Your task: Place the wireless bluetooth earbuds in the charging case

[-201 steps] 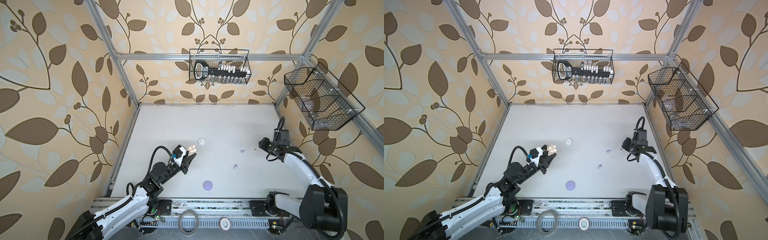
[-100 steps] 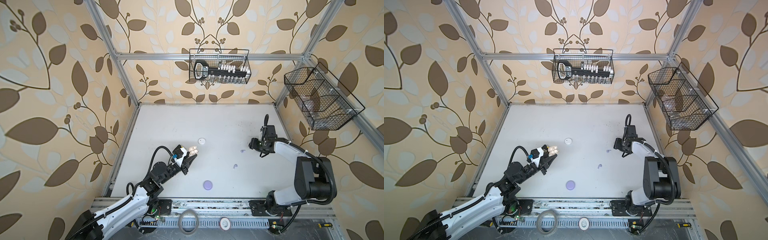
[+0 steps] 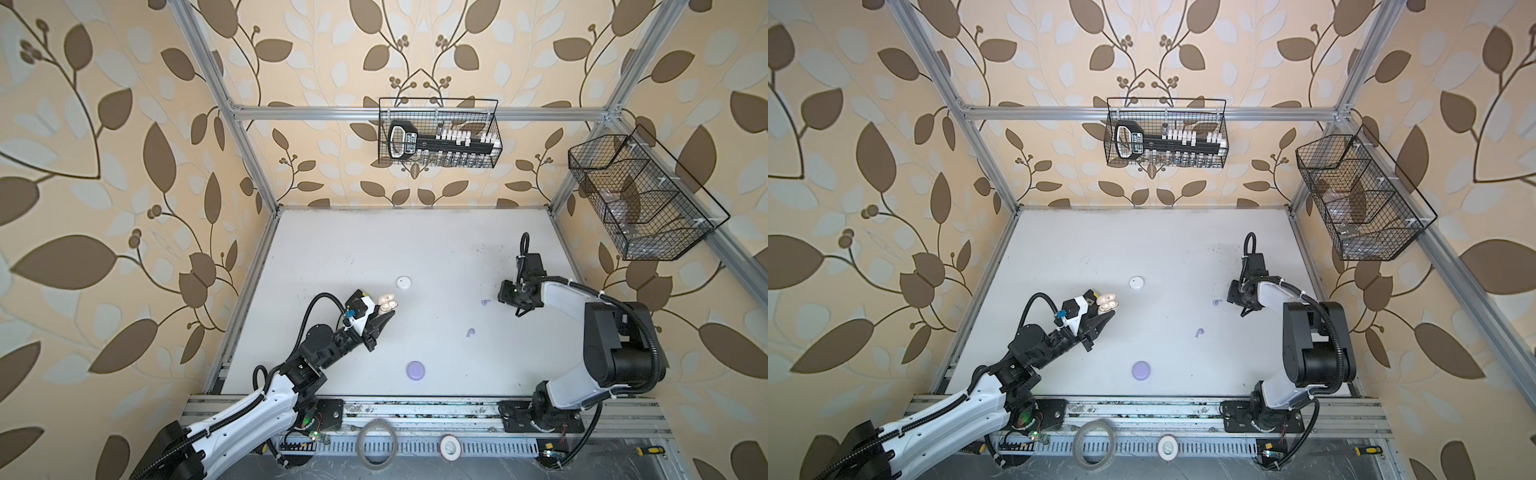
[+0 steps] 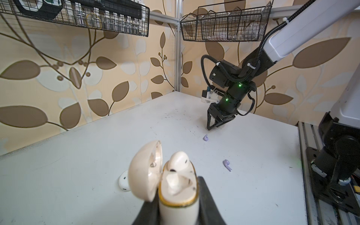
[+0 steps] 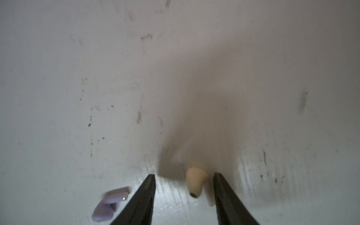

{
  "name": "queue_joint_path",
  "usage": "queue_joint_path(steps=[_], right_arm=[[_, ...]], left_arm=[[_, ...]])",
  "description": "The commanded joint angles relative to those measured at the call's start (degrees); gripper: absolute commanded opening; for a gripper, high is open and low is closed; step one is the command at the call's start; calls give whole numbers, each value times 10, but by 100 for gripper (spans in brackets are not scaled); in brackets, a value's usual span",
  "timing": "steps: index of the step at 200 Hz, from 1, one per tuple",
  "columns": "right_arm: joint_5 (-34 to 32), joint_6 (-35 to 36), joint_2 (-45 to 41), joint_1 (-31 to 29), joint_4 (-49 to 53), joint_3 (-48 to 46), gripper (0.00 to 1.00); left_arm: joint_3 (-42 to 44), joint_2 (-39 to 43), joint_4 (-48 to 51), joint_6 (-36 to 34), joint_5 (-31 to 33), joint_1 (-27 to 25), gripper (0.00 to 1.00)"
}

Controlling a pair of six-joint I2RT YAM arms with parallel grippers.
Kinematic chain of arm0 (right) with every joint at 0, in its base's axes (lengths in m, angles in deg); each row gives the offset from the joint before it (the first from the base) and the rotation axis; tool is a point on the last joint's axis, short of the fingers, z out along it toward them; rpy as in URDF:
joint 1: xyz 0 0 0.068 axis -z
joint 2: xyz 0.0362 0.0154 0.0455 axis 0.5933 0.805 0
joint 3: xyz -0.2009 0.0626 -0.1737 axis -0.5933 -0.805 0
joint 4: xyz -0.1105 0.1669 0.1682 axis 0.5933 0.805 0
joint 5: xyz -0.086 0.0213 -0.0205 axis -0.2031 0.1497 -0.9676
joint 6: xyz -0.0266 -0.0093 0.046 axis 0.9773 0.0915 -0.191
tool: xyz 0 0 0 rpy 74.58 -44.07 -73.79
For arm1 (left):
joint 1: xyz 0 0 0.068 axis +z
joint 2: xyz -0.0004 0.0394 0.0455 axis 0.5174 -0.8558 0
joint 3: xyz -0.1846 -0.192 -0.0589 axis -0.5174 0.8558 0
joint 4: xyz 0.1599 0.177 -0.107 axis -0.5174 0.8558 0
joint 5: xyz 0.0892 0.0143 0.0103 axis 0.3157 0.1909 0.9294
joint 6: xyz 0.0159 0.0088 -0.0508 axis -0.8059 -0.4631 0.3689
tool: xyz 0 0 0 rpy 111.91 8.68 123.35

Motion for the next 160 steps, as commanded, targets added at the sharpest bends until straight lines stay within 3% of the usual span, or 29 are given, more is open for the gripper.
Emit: queue_joint_path(steps=[1, 39, 69, 119, 160], right_arm=[[-6, -6, -28, -1, 4, -19, 44], [4, -8, -35, 1, 2, -17, 37], [-30, -9, -14, 3, 47, 34, 37], [-76, 31, 90, -12, 217, 193, 41], [-90, 41, 137, -21, 228, 207, 41]], left_arm=[[-10, 10, -20, -9, -9, -5, 0], [-9, 19, -10, -11, -6, -6, 0], [-9, 19, -11, -12, -5, -7, 0], [-12, 25, -6, -12, -7, -7, 0], [-12, 35, 1, -14, -5, -11, 0]])
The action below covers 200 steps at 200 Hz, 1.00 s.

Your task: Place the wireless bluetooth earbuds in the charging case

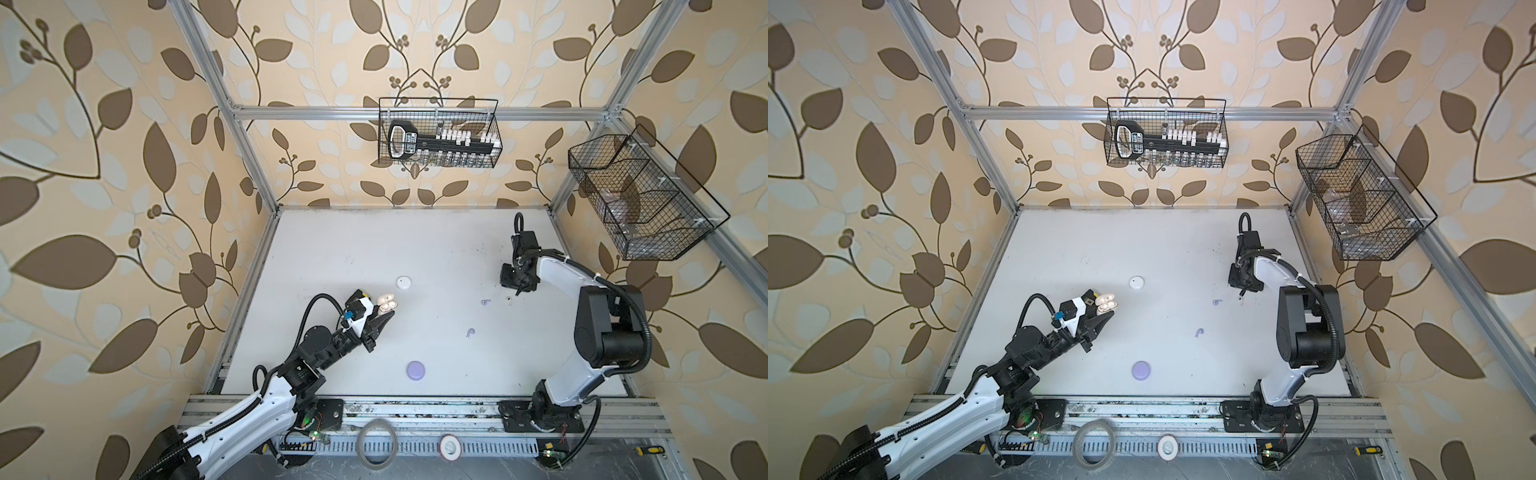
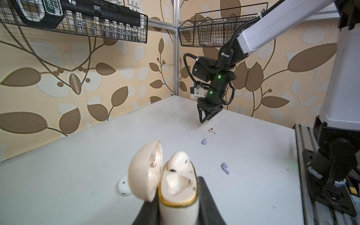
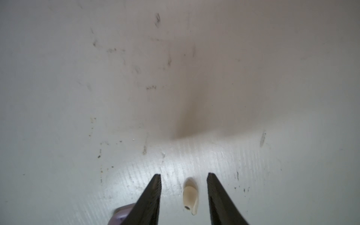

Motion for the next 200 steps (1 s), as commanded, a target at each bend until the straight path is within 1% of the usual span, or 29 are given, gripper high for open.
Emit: queue_joint_path(steps=[1, 26, 50, 68, 87, 103, 125, 145, 168, 200], right_arm=[[-16, 17, 20, -8, 48, 2, 41], [-27, 21, 37, -18, 47, 1, 41], [-28, 21, 36, -14, 44, -1, 40], [-47, 19, 31, -14, 45, -2, 40], [-20, 21, 24, -8, 35, -12, 40], [-19, 21, 26, -7, 30, -17, 39], [12, 23, 21, -1, 16, -32, 39], [18, 23, 18, 5, 12, -38, 37], [28, 23, 12, 9, 9, -42, 31], [30, 22, 2, 9, 6, -53, 32]], left_arm=[[-12, 9, -12, -13, -5, -7, 0], [-13, 7, -12, -14, -4, -8, 0], [-14, 6, -10, -16, -6, -8, 0], [-15, 6, -9, -17, -6, -9, 0], [-15, 2, -11, -17, -8, -9, 0], [-17, -1, -9, -20, -10, -9, 0], [-17, 1, -7, -21, -10, -9, 0], [-18, 2, -7, -21, -9, -9, 0], [-18, 3, -5, -22, -8, -9, 0], [-19, 3, -3, -23, -9, -9, 0]])
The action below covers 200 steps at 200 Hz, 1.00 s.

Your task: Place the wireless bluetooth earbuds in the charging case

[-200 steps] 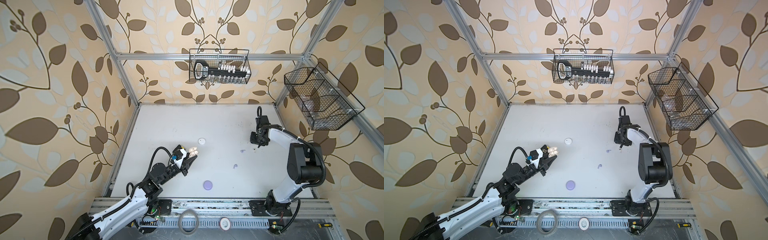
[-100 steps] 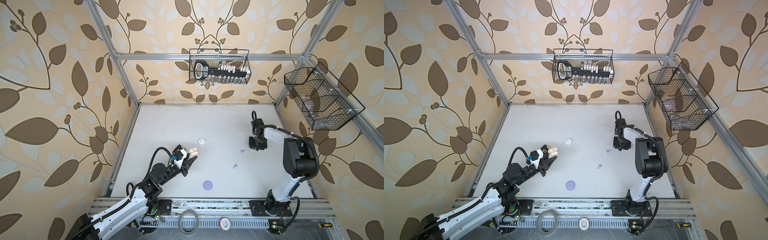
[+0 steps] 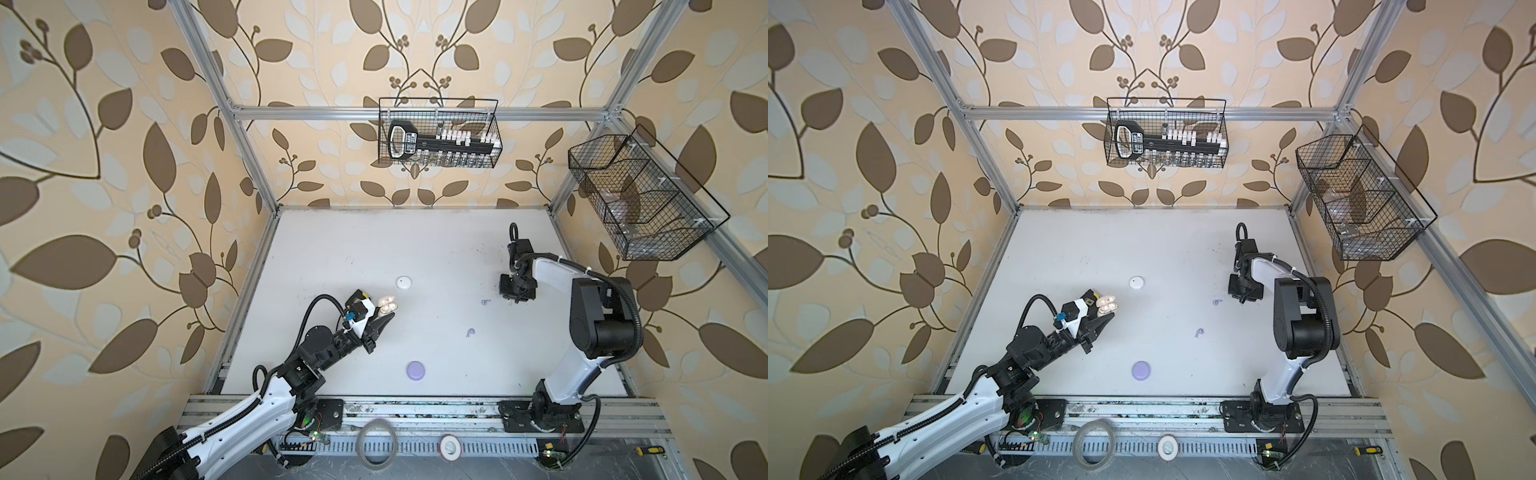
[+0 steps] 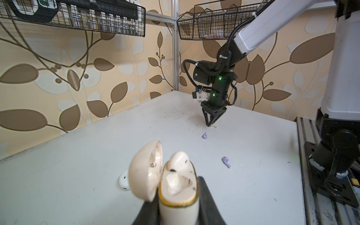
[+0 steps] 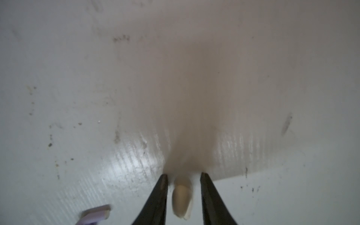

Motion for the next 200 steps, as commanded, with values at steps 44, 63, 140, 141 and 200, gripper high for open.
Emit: queue_joint_path(steps=[44, 63, 140, 141, 200], right_arm=[[9, 7, -11, 0, 9, -24, 31], [9, 6, -13, 1, 8, -24, 28], [10, 6, -14, 0, 8, -26, 18], [10, 6, -14, 1, 8, -26, 17], [18, 5, -34, 2, 3, -31, 15]], left_arm=[[-20, 4, -20, -10, -8, -6, 0], [-20, 4, -18, -10, -8, -6, 0], [-23, 1, -14, -11, -6, -6, 0], [-23, 1, -14, -11, -6, -6, 0], [-24, 0, -13, -12, -6, -6, 0]])
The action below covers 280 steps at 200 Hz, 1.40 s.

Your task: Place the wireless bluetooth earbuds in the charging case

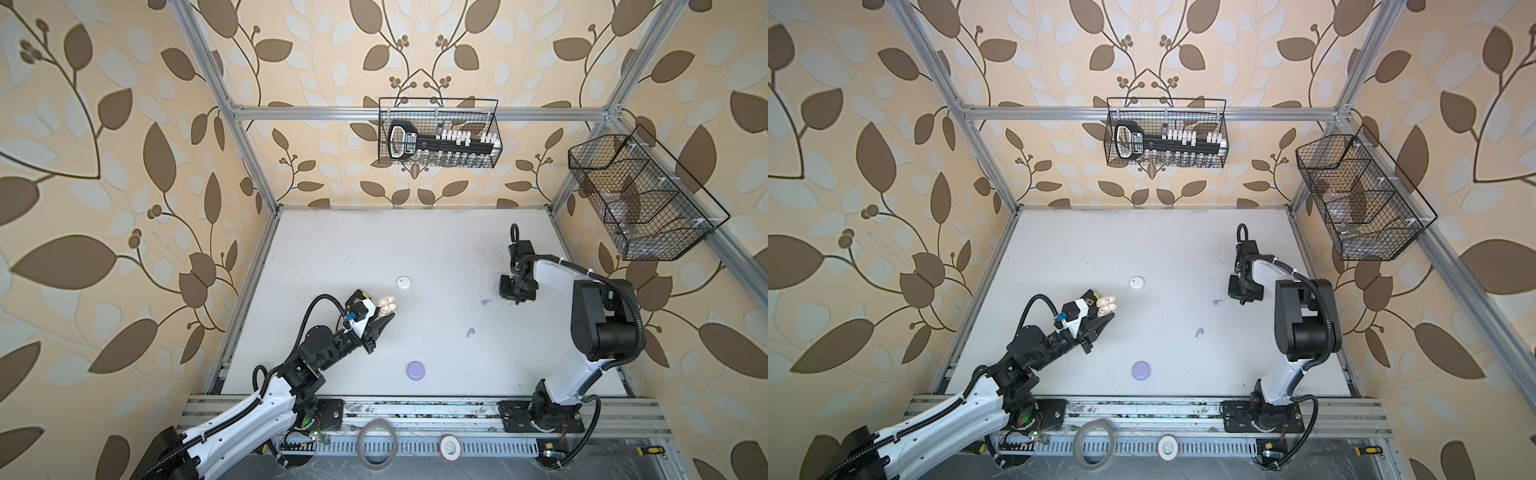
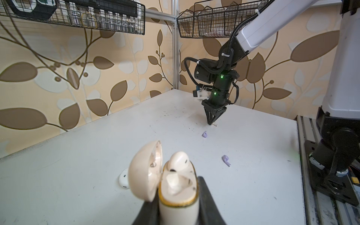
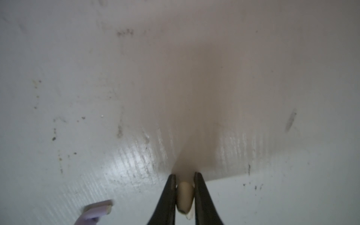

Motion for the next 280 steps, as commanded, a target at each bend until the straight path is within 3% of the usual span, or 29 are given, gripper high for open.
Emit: queue_joint_path(steps=[1, 41, 68, 86, 119, 171, 196, 214, 227, 255, 280], right_arm=[[11, 2, -24, 1, 10, -19, 15], [33, -20, -116, -7, -2, -31, 13], [30, -63, -213, -63, -20, -33, 11], [3, -102, -297, -133, -57, -45, 10], [-86, -141, -426, -320, -161, -76, 9], [-223, -100, -458, -572, -321, -105, 10], [-247, -126, -404, -540, -248, -61, 14], [-167, -149, -380, -475, -232, -66, 15], [-147, -148, -381, -462, -227, -84, 16], [-158, -158, -398, -484, -187, -125, 25], [-158, -198, -385, -564, -193, -177, 30]], left_arm=[[-22, 1, -19, -10, -5, -6, 0], [-24, -3, -22, -11, -17, -6, 0], [-29, -13, -24, -14, -34, -7, 0], [-29, -20, -38, -11, -49, -7, 0], [-28, -19, -55, -7, -77, -9, 0], [-13, -23, -112, 4, -115, -16, 0], [-17, -41, -89, 12, -51, -16, 0], [-12, -46, -86, 20, -9, -16, 0], [-7, -51, -94, 39, 29, -16, 0], [-12, -82, -65, 90, 133, 4, 0], [-9, -132, -73, 158, 143, 62, 0]])
